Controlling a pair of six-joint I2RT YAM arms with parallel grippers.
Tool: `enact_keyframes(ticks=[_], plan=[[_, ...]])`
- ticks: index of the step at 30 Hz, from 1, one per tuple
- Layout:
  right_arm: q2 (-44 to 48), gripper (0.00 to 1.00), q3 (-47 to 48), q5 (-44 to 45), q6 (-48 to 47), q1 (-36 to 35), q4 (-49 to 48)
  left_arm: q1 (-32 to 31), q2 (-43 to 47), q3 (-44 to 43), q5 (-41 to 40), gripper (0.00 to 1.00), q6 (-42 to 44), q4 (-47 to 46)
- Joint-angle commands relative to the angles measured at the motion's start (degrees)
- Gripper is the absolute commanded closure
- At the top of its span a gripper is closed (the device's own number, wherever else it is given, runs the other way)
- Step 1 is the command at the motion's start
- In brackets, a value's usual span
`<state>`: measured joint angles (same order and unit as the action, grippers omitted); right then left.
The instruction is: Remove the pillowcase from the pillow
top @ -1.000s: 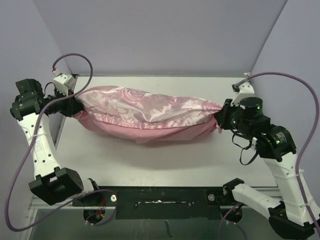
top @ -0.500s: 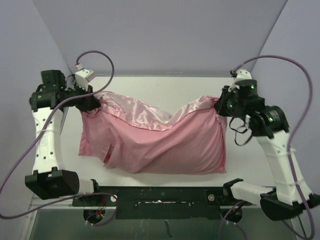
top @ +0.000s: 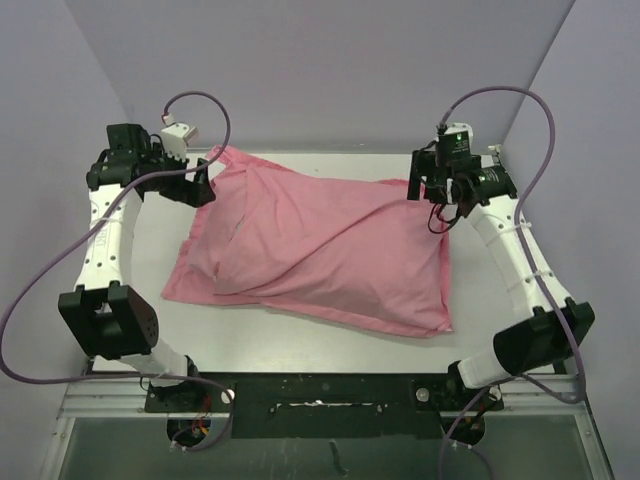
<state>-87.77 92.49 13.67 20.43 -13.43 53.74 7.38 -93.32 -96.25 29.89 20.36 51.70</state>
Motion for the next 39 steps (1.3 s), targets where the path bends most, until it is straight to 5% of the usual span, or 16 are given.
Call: enact_keyframes(ticks=[1,6,14,26,29,33,39], plan=[[6.27,0.14,2.17,10.97,-3.74,-7.22,-4.64,-2.50,8.85,6.83,4.77,0.08,2.93,-2.56],[2.39,0.08,3.02,13.52,-3.37,-17.27,-5.00,-5.17,9.12,16.80,4.18,0.09,1.16,-8.06],[-7.46,0.06,4.63,12.74,-1.99,-31.23,-8.37,-5.34,4.11,18.04,4.07,0.26,-6.24,-16.65],[-15.35,0.09,3.35,2.77,1.72,-32.07,-14.26,-4.92,2.86,27.67,6.76,0.27,-9.72,-24.20],[-13.44,0.16,-3.85,0.65,4.74,-29.91,-16.20,-4.88,2.62,28.08,5.59,0.42,-9.64,-24.64],[-9.52,0.26,-11.50,0.10,7.10,-27.85,-18.77,-3.64,4.03,29.19,-0.68,0.79,-9.64,-28.59],[-4.45,0.33,-18.21,0.18,8.24,-25.34,-20.33,-1.23,5.38,29.29,-4.98,0.87,-7.70,-30.86]])
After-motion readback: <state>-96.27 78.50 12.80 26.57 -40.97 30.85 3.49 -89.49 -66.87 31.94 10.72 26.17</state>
